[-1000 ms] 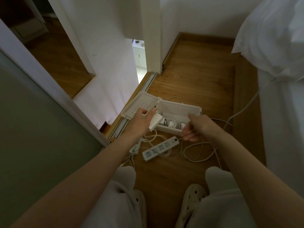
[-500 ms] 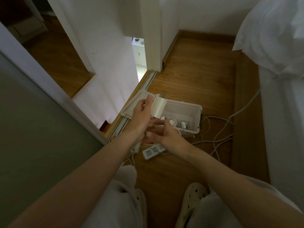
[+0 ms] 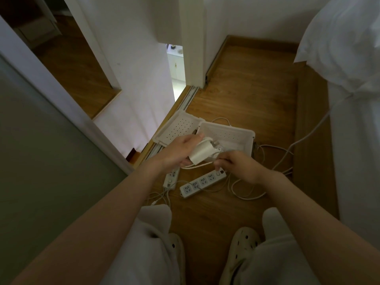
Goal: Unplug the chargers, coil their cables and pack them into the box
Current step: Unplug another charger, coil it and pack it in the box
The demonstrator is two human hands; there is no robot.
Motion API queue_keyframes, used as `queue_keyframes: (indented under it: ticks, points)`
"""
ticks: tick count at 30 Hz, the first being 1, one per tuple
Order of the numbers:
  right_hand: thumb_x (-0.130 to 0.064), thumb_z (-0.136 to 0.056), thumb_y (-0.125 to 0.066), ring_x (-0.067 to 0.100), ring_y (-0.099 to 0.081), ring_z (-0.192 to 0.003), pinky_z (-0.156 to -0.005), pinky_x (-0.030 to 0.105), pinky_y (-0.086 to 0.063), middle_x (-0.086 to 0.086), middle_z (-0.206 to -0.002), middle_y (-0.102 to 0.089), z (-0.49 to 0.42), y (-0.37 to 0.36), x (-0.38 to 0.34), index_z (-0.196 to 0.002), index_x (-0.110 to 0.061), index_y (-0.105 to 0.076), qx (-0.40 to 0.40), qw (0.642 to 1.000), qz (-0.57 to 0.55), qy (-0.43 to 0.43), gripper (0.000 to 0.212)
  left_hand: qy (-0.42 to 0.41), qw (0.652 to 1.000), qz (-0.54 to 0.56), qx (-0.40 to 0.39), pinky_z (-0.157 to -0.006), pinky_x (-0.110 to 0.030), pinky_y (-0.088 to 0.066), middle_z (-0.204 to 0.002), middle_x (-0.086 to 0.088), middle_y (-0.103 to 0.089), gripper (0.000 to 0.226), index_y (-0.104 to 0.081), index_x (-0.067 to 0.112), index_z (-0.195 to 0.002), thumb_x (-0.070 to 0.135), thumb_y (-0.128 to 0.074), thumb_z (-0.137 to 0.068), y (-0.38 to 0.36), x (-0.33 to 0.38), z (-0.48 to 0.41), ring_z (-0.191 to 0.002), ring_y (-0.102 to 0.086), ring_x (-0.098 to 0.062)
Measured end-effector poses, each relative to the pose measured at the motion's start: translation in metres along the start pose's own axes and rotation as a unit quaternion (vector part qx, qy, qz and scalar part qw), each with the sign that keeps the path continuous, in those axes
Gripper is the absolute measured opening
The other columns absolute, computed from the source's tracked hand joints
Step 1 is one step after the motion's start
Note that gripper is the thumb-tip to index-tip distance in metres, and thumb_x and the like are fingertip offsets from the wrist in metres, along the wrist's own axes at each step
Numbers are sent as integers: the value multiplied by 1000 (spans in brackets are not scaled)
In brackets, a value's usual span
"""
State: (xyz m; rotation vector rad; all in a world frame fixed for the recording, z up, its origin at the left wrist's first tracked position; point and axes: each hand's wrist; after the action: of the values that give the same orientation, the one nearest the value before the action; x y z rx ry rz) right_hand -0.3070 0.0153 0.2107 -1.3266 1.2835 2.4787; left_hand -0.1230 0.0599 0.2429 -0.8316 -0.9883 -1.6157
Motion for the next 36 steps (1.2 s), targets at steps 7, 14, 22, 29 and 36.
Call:
queue_keyframes:
  ticks: [7,14,22,29,36]
  points:
    - [-33,-97,-45,11,-46,-56,-52,20,-37,-3,-67,-56,0,13,2,-79,-24,-61,72,997,36,-24,26,-41,975,-218,3,-82,-38,-54,-98,9,-59,20,-57,32,-111,40,-52,-94,8,-18,-3,-92,-61,-15]
    - [-32,-98,-42,15,-52,-58,-57,28,-45,3,-74,-63,0,10,-9,-86,-21,-63,126,991,40,-21,28,-70,956,-279,53,-84,-43,-53,-112,2,-55,21,-48,35,-112,43,-50,-94,7,-22,-6,-94,-58,-19]
    - [-27,-101,-32,-1,-44,-52,-48,13,-33,-11,-66,-50,15,-18,-36,-104,-16,-57,135,988,61,47,28,-46,940,-284,181,-77,-33,-50,-129,-9,-36,33,-35,14,-129,32,-34,-101,-2,-25,-19,-97,-52,-21]
    - [-23,-102,-32,14,-55,-69,-59,29,-45,2,-87,-62,12,-47,-51,-117,-18,-51,97,988,59,109,25,46,960,192,200,-52,-29,-49,-88,-9,-59,37,-42,9,-122,39,-30,-102,-9,-6,-21,-59,-57,-15]
    - [-15,-100,-38,18,-62,-90,-75,34,-51,2,-106,-66,7,-51,-34,-116,-19,-55,34,992,98,73,24,47,861,496,101,-45,-21,-46,-89,-13,-53,39,-48,5,-128,29,-43,-98,-5,5,-11,-60,-50,-16]
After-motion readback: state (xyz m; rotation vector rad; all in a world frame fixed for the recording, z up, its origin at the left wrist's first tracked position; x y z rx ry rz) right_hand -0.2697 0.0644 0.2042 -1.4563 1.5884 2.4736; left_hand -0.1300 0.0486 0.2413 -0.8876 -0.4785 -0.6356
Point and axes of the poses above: each hand's wrist, its own z-axis away from the middle knuckle, its own y-axis out of the back of the hand, x = y × z
